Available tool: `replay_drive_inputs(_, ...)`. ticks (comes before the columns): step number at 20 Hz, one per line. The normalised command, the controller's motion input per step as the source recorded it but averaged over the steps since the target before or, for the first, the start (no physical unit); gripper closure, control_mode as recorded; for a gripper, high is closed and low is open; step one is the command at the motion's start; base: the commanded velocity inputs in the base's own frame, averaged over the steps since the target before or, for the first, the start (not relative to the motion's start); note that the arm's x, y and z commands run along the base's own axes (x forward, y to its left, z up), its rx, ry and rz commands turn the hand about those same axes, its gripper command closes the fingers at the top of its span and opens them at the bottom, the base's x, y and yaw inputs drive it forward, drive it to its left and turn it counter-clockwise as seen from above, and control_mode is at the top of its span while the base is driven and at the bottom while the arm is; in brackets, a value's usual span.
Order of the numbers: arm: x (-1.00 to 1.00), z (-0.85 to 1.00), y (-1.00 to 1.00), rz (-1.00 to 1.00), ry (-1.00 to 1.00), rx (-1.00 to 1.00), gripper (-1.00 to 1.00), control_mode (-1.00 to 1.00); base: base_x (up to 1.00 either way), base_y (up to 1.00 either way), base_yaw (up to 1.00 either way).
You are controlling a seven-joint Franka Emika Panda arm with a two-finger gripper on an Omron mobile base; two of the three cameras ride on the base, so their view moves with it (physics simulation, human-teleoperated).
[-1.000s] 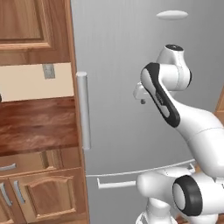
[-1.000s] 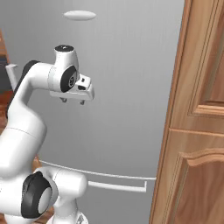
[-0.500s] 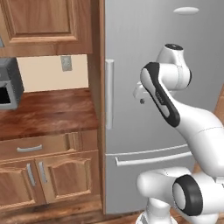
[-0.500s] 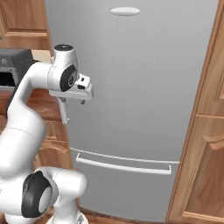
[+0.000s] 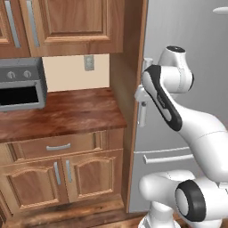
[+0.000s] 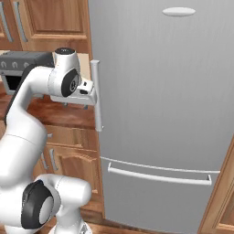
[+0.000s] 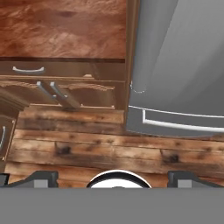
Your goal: Open the fridge, remove the pear, mushroom, and fish, and place them on any counter.
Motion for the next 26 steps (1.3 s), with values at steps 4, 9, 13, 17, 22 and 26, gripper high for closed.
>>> replay_drive_inputs(4, 0.0, 0.0, 0.0, 0.0, 0.0, 0.0, -1.0, 1.0, 0.0, 0.0, 0.0)
replay_drive_inputs(9, 0.0, 0.0, 0.0, 0.0, 0.0, 0.0, -1.0, 1.0, -0.02, 0.0, 0.0)
replay_drive_inputs(13, 0.0, 0.0, 0.0, 0.0, 0.0, 0.0, -1.0, 1.0, -0.04, 0.0, 0.0)
replay_drive_inputs(17, -0.04, 0.0, 0.0, 0.0, -0.04, 0.0, -1.0, -1.0, 0.0, 0.0, 0.0)
replay_drive_inputs(22, -0.24, 0.0, -0.13, -0.06, -0.39, -0.07, -1.0, -1.0, 0.0, 0.0, 0.0)
replay_drive_inputs(26, -0.11, 0.0, -0.18, -0.07, -0.43, -0.09, -1.0, -1.0, 0.0, 0.0, 0.0)
